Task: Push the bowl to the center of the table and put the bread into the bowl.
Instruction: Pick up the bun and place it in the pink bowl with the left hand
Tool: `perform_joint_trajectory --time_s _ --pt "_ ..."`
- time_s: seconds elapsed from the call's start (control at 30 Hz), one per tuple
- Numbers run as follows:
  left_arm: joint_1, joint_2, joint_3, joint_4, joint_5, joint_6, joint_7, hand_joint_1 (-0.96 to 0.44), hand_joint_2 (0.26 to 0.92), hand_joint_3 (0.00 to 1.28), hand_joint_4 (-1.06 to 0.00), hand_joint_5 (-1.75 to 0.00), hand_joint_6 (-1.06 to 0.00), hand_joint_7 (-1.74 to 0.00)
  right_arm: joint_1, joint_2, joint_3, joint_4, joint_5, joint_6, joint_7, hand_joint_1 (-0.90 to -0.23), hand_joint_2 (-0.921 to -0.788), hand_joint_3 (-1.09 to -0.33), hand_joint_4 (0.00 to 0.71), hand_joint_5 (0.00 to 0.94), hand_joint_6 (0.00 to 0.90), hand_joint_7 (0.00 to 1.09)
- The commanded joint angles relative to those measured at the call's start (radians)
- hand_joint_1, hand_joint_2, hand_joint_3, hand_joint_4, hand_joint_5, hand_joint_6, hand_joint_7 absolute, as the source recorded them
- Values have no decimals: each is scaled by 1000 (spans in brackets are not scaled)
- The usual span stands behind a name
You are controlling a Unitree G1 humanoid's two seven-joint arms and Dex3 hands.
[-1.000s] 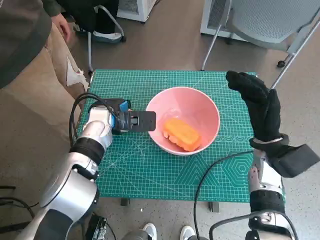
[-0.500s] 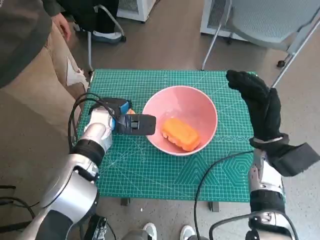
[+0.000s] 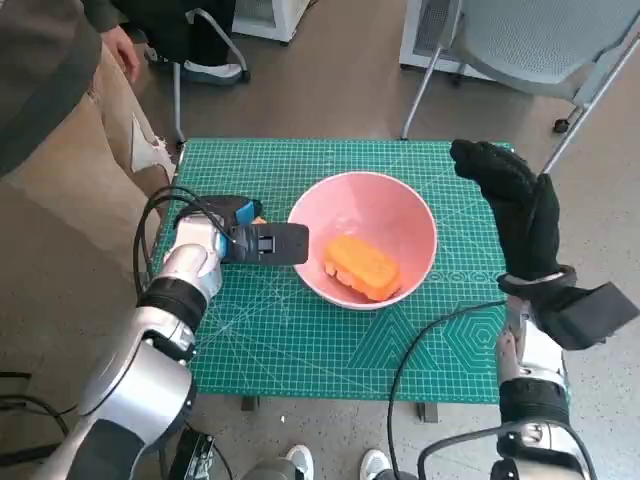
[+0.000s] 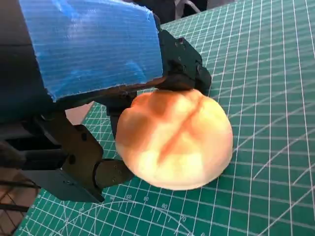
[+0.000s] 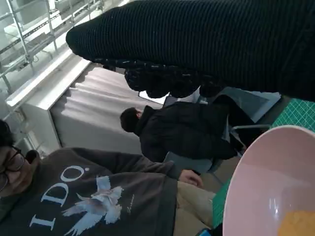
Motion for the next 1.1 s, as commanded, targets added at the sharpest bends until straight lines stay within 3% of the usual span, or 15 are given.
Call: perform_joint_trajectory --time_s 0.03,0.07,0.13,0.37,0.5,0.7,1.1 --pt "-28 42 21 -34 -17 -16 -2 384 725 456 -662 -1319 -621 -329 -1 8 8 19 -4 20 9 -715 -921 -796 147 0 14 436" --pt "-32 46 24 -39 -19 -18 -3 246 768 389 -635 -1302 -607 -662 -2 8 8 20 -4 20 10 -713 -921 -796 146 0 14 436" --pt "-39 60 32 -59 -23 -26 0 127 807 326 -632 -1319 -586 -905 -4 10 11 21 -6 21 9 -711 -921 -797 145 0 13 438" --pt "-47 114 66 -150 -41 -50 0 10 858 214 -620 -1197 -624 -1221 -10 15 16 26 0 25 18 -713 -921 -798 142 0 10 442" --pt "-41 148 94 -235 -57 -47 -13 3 886 157 -618 -1145 -638 -1261 -15 18 17 30 3 27 24 -716 -921 -798 142 0 8 445" --pt "5 209 151 -450 -74 -12 -46 1 890 111 -723 -1095 -617 -1223 -21 20 16 38 5 27 34 -712 -921 -799 141 0 5 449" --pt "151 286 285 -958 -96 62 -95 1 858 145 -753 -1210 -667 -1028 -40 21 13 65 7 23 52 -712 -921 -798 142 0 2 457"
